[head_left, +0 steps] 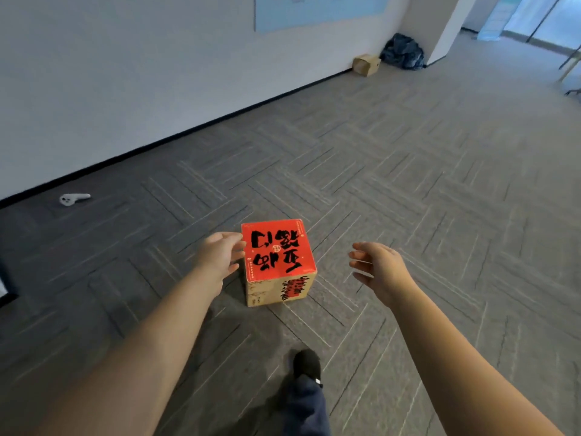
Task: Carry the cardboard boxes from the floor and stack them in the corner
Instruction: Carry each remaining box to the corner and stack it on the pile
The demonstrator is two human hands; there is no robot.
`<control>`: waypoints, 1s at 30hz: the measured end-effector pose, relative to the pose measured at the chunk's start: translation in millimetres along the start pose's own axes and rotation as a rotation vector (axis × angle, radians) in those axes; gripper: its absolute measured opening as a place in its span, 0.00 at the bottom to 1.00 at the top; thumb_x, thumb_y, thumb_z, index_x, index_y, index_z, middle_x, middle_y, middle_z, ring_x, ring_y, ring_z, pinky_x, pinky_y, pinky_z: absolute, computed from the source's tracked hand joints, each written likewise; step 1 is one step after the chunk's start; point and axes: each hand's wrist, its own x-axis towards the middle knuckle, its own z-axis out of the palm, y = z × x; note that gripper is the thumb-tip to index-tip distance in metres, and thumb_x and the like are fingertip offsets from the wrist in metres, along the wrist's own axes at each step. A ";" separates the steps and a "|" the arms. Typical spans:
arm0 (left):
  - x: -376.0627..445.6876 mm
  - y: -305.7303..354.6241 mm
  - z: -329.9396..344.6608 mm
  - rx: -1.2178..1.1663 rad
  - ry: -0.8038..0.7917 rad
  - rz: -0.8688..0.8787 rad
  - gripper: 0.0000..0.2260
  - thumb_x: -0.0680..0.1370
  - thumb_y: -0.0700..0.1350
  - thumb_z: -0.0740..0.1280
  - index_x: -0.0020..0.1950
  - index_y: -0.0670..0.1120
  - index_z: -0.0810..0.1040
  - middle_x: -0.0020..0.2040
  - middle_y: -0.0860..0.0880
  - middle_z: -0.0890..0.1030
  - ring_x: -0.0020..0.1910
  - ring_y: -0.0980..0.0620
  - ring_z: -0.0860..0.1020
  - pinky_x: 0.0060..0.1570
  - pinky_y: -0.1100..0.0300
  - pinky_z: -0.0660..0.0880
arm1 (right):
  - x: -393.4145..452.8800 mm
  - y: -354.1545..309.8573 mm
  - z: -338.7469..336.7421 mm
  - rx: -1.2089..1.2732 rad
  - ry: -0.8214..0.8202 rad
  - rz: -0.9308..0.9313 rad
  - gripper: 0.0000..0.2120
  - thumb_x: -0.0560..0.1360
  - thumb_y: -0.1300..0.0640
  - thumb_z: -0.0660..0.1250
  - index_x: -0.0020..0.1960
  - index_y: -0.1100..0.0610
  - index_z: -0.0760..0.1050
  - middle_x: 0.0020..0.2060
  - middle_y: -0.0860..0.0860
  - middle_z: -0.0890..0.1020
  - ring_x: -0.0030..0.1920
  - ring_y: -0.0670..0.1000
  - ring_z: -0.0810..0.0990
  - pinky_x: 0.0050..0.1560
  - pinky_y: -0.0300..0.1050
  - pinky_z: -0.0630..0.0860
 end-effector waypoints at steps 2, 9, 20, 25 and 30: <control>39.7 -3.3 26.0 -0.022 0.066 -0.047 0.08 0.79 0.42 0.60 0.40 0.48 0.73 0.40 0.52 0.77 0.40 0.55 0.74 0.50 0.55 0.69 | 59.0 -10.7 -1.5 -0.037 -0.039 0.043 0.06 0.77 0.60 0.61 0.41 0.57 0.73 0.35 0.51 0.76 0.36 0.49 0.74 0.40 0.43 0.70; 166.4 -26.6 85.5 -0.017 0.244 -0.175 0.08 0.79 0.42 0.61 0.40 0.49 0.72 0.41 0.52 0.75 0.41 0.55 0.74 0.49 0.56 0.69 | 229.5 -10.1 8.6 -0.181 -0.118 0.151 0.08 0.77 0.61 0.60 0.40 0.57 0.72 0.35 0.51 0.75 0.35 0.49 0.72 0.38 0.41 0.69; 344.7 -223.7 98.3 0.127 0.342 -0.281 0.14 0.79 0.43 0.60 0.64 0.42 0.72 0.57 0.48 0.75 0.58 0.48 0.73 0.56 0.56 0.70 | 424.7 191.0 29.9 -0.335 -0.041 0.208 0.08 0.77 0.61 0.60 0.39 0.56 0.72 0.39 0.51 0.73 0.38 0.48 0.70 0.40 0.43 0.69; 421.7 -318.3 97.2 0.079 0.339 -0.268 0.23 0.79 0.49 0.62 0.72 0.44 0.65 0.67 0.47 0.72 0.66 0.48 0.70 0.62 0.55 0.64 | 495.2 285.3 36.5 -0.307 -0.005 0.189 0.16 0.77 0.58 0.61 0.63 0.61 0.70 0.53 0.50 0.73 0.52 0.48 0.71 0.61 0.50 0.67; 463.8 -366.5 100.2 -0.057 0.256 -0.224 0.04 0.78 0.51 0.62 0.48 0.52 0.74 0.46 0.51 0.80 0.46 0.52 0.78 0.54 0.52 0.73 | 526.8 335.6 47.3 -0.179 -0.087 0.223 0.09 0.77 0.55 0.62 0.56 0.53 0.72 0.39 0.47 0.78 0.38 0.47 0.74 0.48 0.47 0.67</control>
